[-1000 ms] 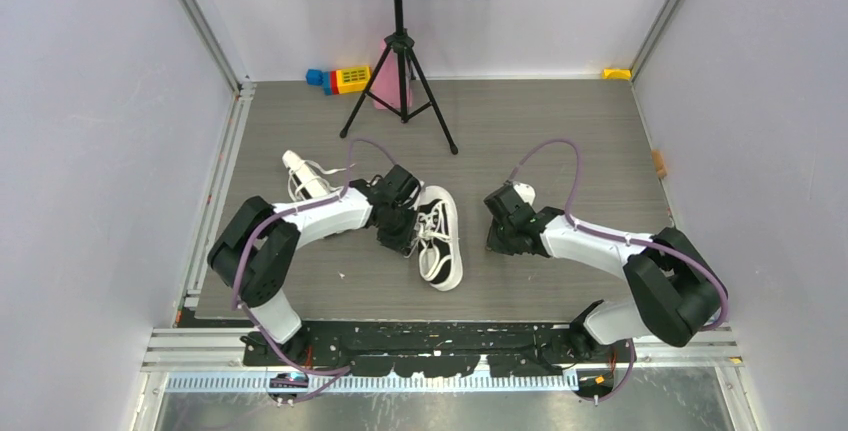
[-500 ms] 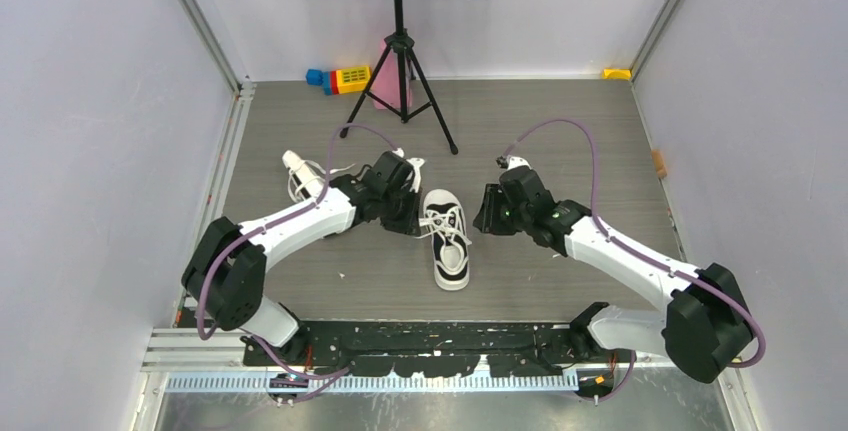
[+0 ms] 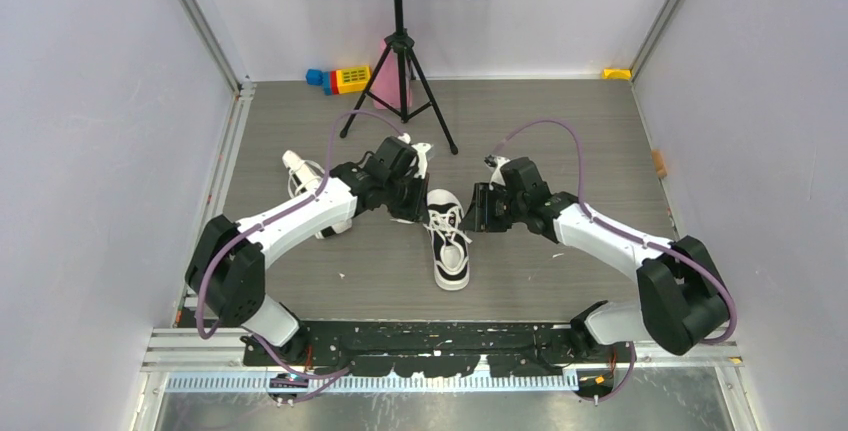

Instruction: Tie the shoes

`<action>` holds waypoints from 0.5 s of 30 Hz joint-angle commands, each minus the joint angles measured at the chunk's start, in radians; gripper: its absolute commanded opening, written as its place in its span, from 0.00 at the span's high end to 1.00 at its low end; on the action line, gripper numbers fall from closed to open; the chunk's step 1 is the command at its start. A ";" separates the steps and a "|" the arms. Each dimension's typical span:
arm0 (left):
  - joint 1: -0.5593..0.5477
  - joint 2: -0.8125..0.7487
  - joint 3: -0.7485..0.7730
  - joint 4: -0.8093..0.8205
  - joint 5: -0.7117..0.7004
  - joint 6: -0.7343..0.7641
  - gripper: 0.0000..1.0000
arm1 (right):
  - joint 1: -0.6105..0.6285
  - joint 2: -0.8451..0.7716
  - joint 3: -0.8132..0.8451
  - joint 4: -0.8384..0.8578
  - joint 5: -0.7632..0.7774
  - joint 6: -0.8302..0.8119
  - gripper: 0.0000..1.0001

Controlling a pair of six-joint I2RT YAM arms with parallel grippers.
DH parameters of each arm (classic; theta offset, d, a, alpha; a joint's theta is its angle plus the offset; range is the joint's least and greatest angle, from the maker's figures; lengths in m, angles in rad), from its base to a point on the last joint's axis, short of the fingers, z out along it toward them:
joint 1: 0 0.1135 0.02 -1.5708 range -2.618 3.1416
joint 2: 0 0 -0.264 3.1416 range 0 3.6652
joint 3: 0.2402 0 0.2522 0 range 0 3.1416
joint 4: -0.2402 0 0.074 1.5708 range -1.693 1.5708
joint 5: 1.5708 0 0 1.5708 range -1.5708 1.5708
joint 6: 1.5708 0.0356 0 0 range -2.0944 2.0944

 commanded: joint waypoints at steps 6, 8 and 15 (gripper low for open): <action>0.002 0.026 0.016 -0.023 0.013 0.020 0.99 | 0.000 0.037 0.029 -0.007 -0.071 -0.064 0.61; 0.001 0.027 0.012 -0.019 0.013 0.021 0.99 | -0.001 0.046 0.030 -0.013 -0.089 -0.068 0.59; 0.002 0.030 -0.001 -0.017 0.008 0.021 1.00 | -0.002 0.089 0.047 -0.032 -0.101 -0.085 0.48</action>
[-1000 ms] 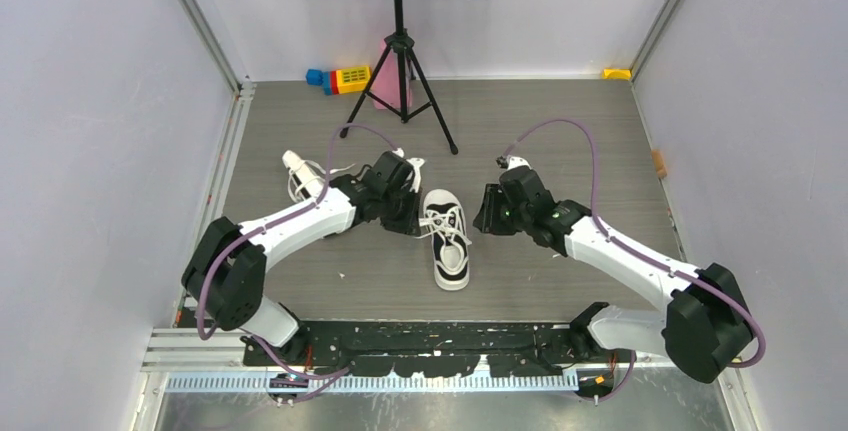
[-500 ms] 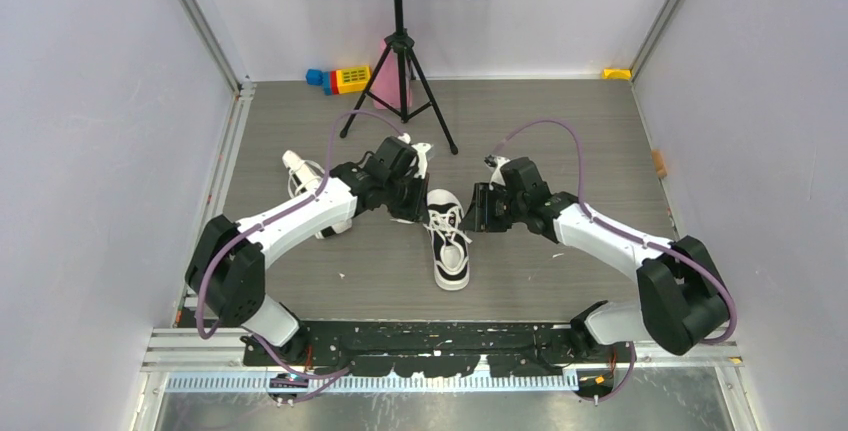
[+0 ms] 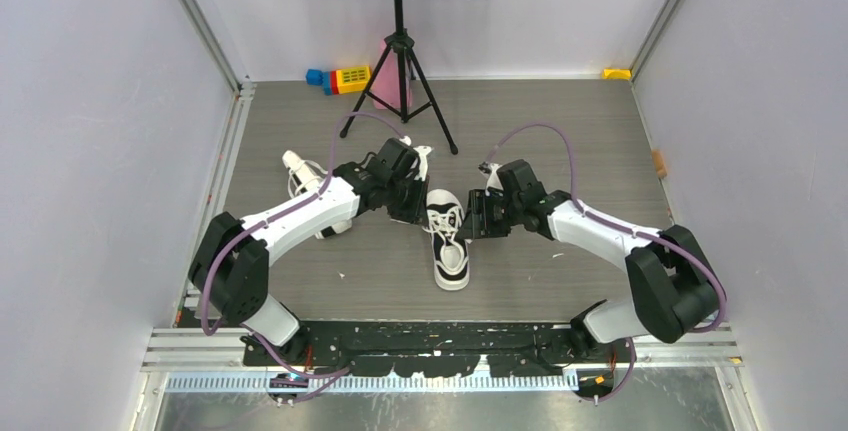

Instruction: Tie the shoes

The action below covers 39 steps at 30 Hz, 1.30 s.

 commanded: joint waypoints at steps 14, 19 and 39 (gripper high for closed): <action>0.002 0.040 -0.038 -0.007 0.007 0.028 1.00 | 0.000 0.008 0.051 -0.010 -0.050 0.010 1.00; 0.000 0.057 -0.052 -0.039 -0.028 0.035 1.00 | -0.001 -0.015 0.076 -0.118 0.047 -0.016 1.00; -0.013 0.041 -0.039 -0.001 -0.020 0.022 1.00 | 0.004 -0.011 0.131 -0.161 0.036 -0.021 1.00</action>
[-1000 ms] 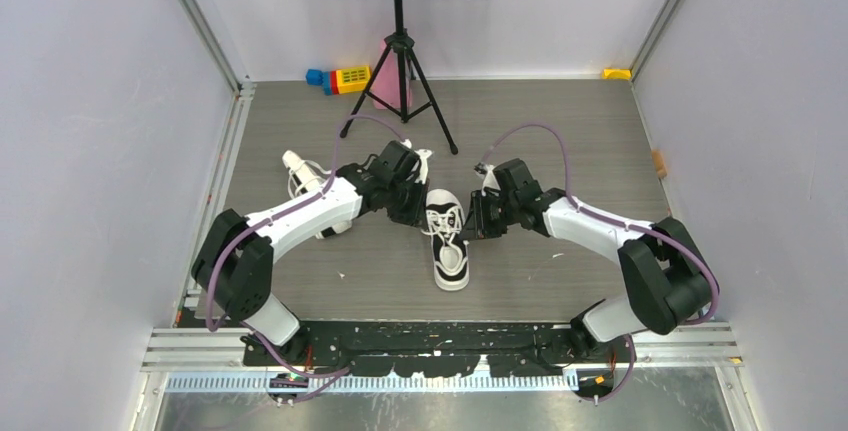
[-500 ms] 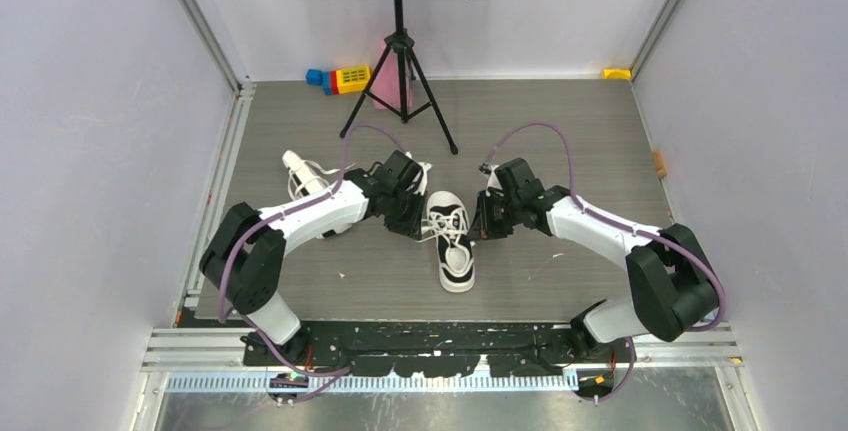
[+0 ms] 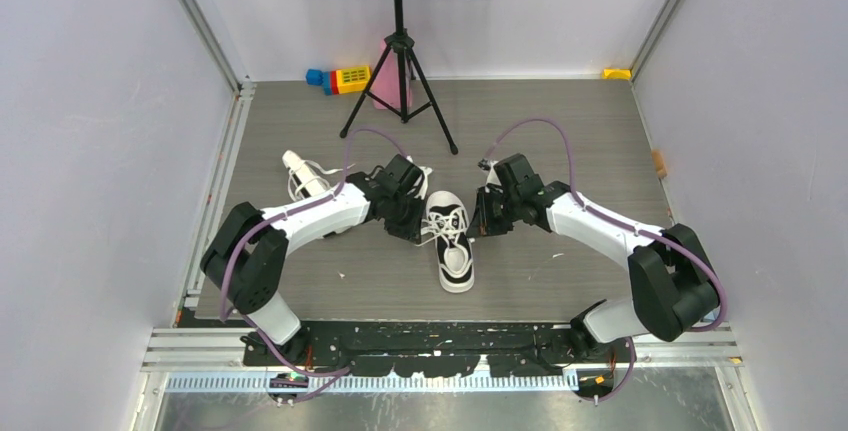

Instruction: Tie the shoes

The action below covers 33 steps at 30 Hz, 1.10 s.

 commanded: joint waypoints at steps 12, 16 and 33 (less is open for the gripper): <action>-0.026 -0.007 0.020 -0.058 -0.053 -0.016 1.00 | 0.003 -0.017 0.040 -0.145 0.228 0.012 1.00; -0.061 0.023 -0.014 -0.033 -0.069 -0.028 1.00 | 0.005 0.004 -0.002 -0.129 0.271 0.035 1.00; -0.128 0.151 0.044 -0.215 -0.571 -0.164 1.00 | 0.114 0.107 -0.020 -0.164 0.755 0.193 1.00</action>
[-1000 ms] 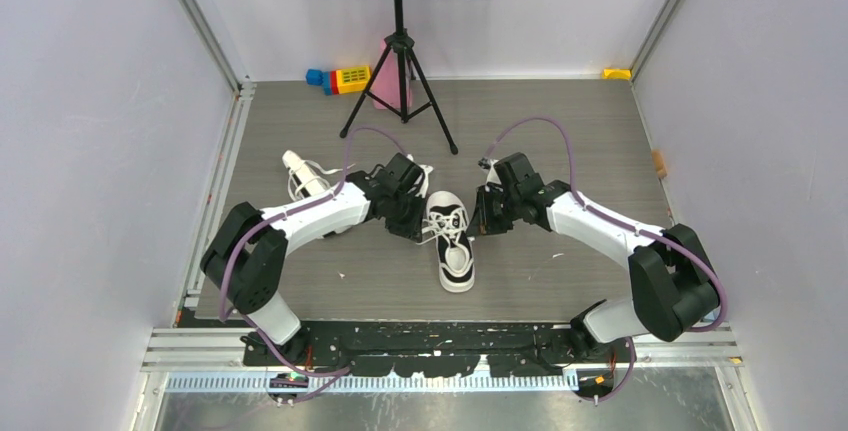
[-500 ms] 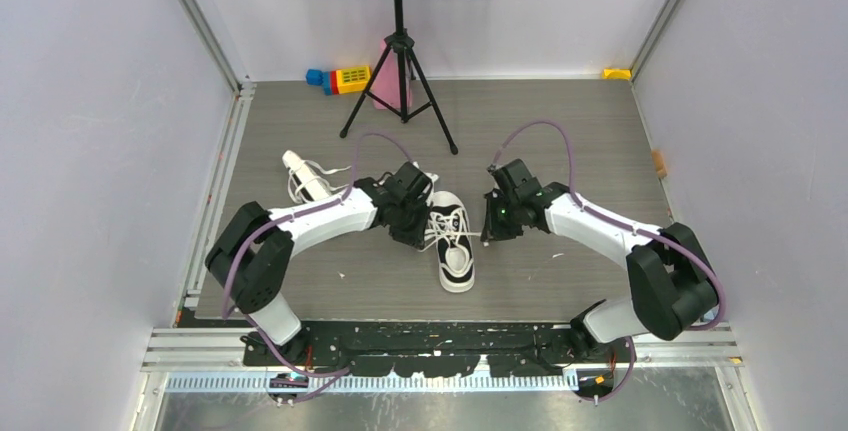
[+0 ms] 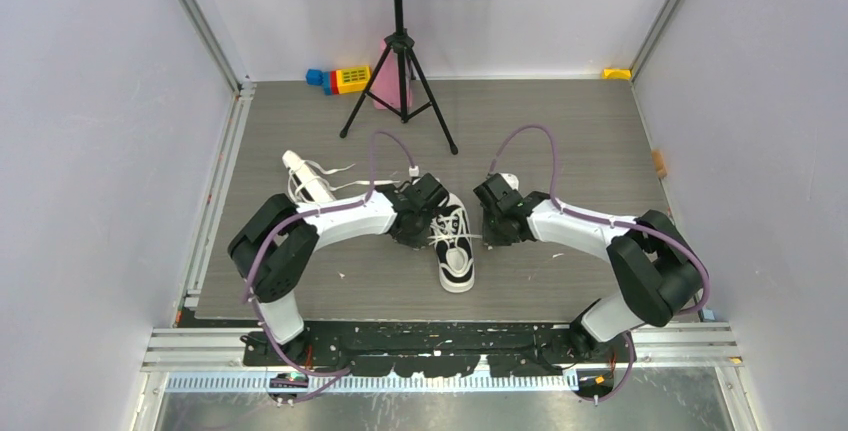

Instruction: Tie the shoes

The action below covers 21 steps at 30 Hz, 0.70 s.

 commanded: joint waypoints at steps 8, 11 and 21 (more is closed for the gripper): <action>-0.057 0.039 0.060 -0.262 -0.364 -0.055 1.00 | 0.040 0.024 0.032 -0.126 0.432 0.099 1.00; -0.057 0.046 0.038 -0.243 -0.359 -0.069 1.00 | 0.040 0.025 0.024 -0.119 0.445 0.107 1.00; -0.057 0.058 0.014 -0.264 -0.391 -0.107 1.00 | 0.042 0.052 0.038 -0.162 0.501 0.147 1.00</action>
